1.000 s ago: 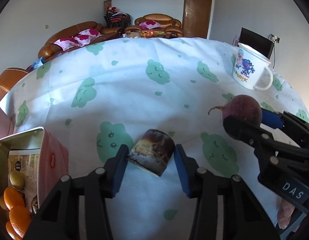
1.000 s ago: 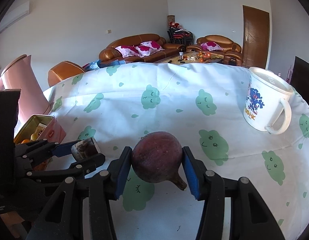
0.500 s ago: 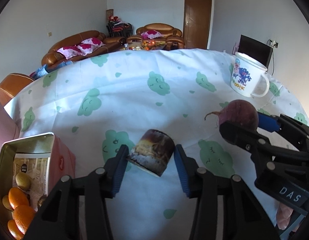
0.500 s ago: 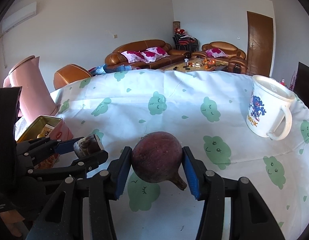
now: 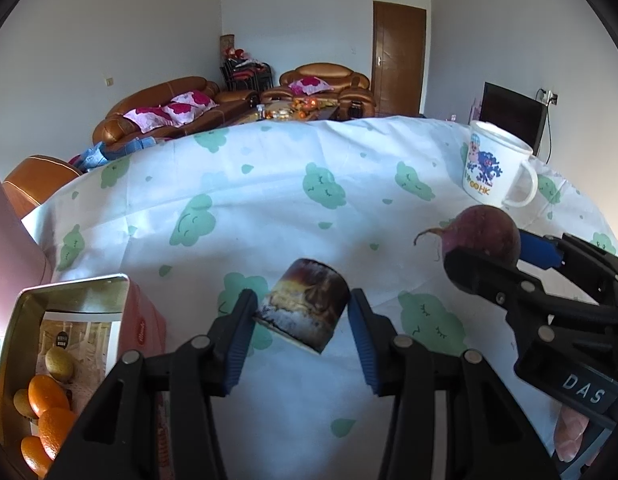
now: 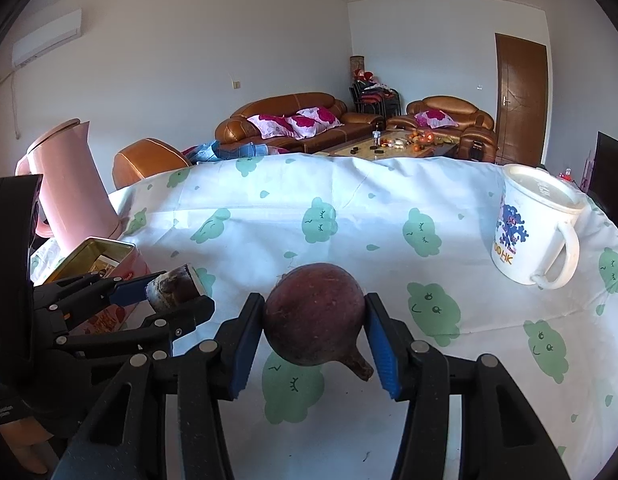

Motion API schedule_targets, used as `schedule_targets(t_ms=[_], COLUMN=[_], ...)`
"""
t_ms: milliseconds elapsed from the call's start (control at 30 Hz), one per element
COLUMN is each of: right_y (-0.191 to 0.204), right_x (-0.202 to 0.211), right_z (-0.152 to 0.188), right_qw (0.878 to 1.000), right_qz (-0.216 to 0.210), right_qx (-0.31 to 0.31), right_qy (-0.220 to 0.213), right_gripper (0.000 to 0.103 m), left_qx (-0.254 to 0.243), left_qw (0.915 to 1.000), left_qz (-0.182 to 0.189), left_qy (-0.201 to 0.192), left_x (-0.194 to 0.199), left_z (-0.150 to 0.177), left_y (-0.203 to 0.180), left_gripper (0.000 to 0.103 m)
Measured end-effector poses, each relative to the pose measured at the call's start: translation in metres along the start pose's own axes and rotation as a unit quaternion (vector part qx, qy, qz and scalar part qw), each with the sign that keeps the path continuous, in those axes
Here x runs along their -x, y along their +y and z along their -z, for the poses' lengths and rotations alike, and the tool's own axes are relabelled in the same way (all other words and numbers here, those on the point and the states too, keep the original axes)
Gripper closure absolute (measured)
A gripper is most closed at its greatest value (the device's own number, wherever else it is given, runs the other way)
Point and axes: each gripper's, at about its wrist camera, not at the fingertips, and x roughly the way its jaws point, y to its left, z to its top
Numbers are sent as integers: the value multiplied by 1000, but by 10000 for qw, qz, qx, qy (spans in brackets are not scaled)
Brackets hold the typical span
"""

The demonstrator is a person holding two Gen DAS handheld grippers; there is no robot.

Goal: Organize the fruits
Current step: 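Lift the taro piece with the left tool while the right tool holds the purple fruit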

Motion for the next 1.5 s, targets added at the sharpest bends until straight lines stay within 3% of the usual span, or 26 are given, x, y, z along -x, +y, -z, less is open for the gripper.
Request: schedule_targets(t_ms=[1500], right_y=[10], right_x=[25], right_z=[3], right_qw=[9974], right_qz=[122], right_qx=[254], right_qy=[-668], right_gripper=[51], left_qx=[120], left_qw=[9957], left_qz=[-241], left_qy=[-891], left_x=[36], left_z=[8], left_y=[3], left_gripper=[55])
